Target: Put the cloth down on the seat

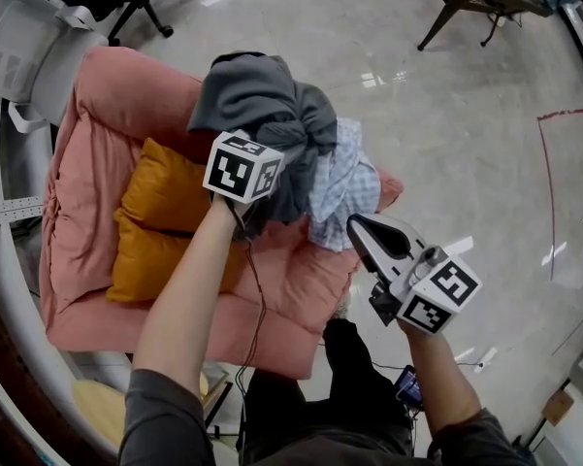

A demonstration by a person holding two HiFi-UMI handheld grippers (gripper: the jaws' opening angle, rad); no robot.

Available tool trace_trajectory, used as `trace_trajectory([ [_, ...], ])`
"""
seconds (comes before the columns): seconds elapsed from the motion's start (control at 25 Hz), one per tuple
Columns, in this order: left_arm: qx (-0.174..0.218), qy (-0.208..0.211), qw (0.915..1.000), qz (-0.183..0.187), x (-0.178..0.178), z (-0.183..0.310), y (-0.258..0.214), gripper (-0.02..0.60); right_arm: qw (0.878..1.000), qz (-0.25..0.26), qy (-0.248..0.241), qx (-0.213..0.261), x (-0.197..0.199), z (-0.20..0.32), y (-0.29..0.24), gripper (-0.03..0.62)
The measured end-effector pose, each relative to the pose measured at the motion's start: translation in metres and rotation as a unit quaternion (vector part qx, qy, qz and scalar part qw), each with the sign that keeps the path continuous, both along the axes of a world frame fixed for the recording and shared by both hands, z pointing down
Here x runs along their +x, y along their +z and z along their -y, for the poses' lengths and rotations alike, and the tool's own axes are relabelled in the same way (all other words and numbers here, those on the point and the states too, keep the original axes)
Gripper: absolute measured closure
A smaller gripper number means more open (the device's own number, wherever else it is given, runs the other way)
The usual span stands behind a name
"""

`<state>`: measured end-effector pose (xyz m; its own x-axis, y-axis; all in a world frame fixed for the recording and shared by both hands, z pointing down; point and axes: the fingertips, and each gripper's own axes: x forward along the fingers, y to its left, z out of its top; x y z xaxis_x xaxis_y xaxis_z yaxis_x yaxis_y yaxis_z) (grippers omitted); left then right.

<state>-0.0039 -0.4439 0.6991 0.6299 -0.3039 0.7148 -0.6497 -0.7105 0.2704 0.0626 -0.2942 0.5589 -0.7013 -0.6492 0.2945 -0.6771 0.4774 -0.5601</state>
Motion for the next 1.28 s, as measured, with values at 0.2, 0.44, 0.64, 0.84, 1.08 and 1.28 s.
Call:
trace_trajectory([
  [0.2, 0.016, -0.023, 0.9996, 0.006, -0.001, 0.007, 0.016, 0.251, 1.0, 0.001, -0.002, -0.004, -0.006, 0.001, 0.01, 0.578],
  [0.44, 0.071, -0.047, 0.9963, 0.008, -0.009, 0.003, 0.004, 0.218, 1.0, 0.001, -0.007, -0.004, -0.015, -0.002, 0.012, 0.577],
  [0.64, 0.104, -0.065, 0.9923, -0.017, -0.021, -0.002, -0.028, 0.218, 1.0, -0.003, -0.01, 0.003, -0.024, -0.002, 0.008, 0.577],
  [0.84, 0.118, -0.081, 0.9891, -0.033, -0.035, -0.018, -0.07, 0.218, 1.0, -0.006, -0.014, 0.019, -0.032, 0.001, -0.021, 0.578],
  [1.08, 0.128, -0.088, 0.9856, -0.066, -0.046, -0.048, -0.123, 0.352, 0.999, -0.012, -0.012, 0.044, -0.038, 0.003, -0.058, 0.579],
  [1.28, 0.135, -0.086, 0.9826, -0.095, -0.049, -0.08, -0.159, 0.498, 0.998, -0.016, -0.011, 0.061, -0.042, -0.004, -0.087, 0.578],
])
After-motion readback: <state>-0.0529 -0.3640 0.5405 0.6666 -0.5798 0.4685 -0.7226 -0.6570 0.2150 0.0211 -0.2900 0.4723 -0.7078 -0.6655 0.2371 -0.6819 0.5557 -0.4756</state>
